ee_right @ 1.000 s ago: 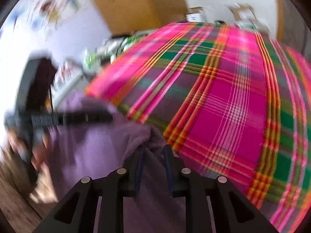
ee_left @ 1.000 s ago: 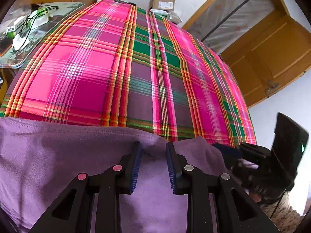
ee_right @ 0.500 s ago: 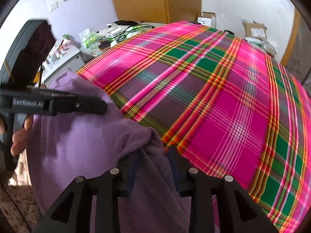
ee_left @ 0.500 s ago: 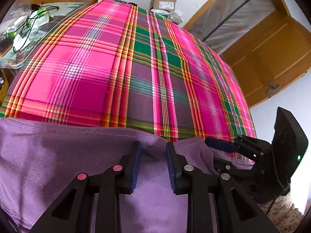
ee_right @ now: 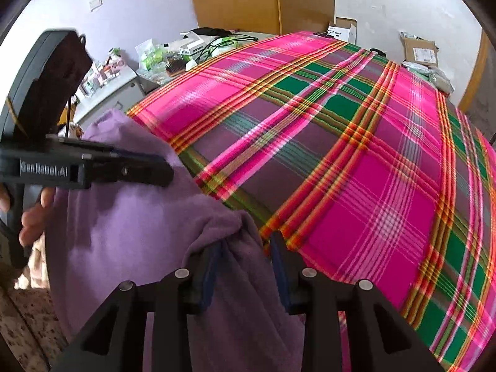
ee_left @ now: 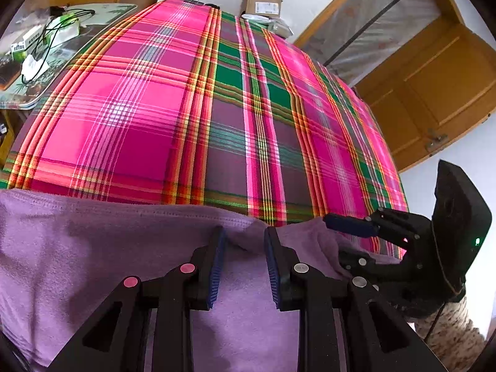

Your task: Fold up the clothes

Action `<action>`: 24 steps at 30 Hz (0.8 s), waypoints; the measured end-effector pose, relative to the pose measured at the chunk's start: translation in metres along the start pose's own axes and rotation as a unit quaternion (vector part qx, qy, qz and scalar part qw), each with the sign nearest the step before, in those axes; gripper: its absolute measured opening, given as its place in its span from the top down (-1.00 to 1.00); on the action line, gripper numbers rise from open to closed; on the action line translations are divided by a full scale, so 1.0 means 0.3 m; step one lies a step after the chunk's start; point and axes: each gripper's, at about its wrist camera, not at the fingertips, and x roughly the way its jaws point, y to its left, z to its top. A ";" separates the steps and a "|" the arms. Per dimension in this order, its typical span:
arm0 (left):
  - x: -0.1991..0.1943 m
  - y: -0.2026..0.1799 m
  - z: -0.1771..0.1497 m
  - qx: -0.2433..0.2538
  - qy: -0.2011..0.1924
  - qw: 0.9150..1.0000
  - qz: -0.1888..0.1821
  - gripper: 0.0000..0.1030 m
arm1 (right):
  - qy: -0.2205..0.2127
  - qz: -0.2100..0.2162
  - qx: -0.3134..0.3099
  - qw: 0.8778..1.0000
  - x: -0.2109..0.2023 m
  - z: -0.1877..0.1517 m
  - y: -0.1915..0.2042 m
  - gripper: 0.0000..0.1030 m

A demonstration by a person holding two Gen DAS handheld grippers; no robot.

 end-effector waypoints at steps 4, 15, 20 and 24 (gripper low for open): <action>0.004 -0.005 0.004 0.002 0.001 1.000 0.001 0.48 | -0.003 0.023 0.028 0.999 0.003 0.010 -0.043 0.67; 0.009 -0.035 0.033 0.019 -0.003 1.000 -0.013 0.48 | -0.039 0.069 0.093 0.993 -0.020 0.014 -0.124 0.93; 0.015 -0.075 0.054 0.040 -0.003 0.998 -0.051 0.48 | -0.052 0.092 0.130 0.986 -0.047 0.011 -0.161 0.92; 0.052 -0.100 0.069 0.048 0.019 0.995 -0.084 0.48 | -0.059 0.101 0.167 0.979 -0.055 0.008 -0.198 0.92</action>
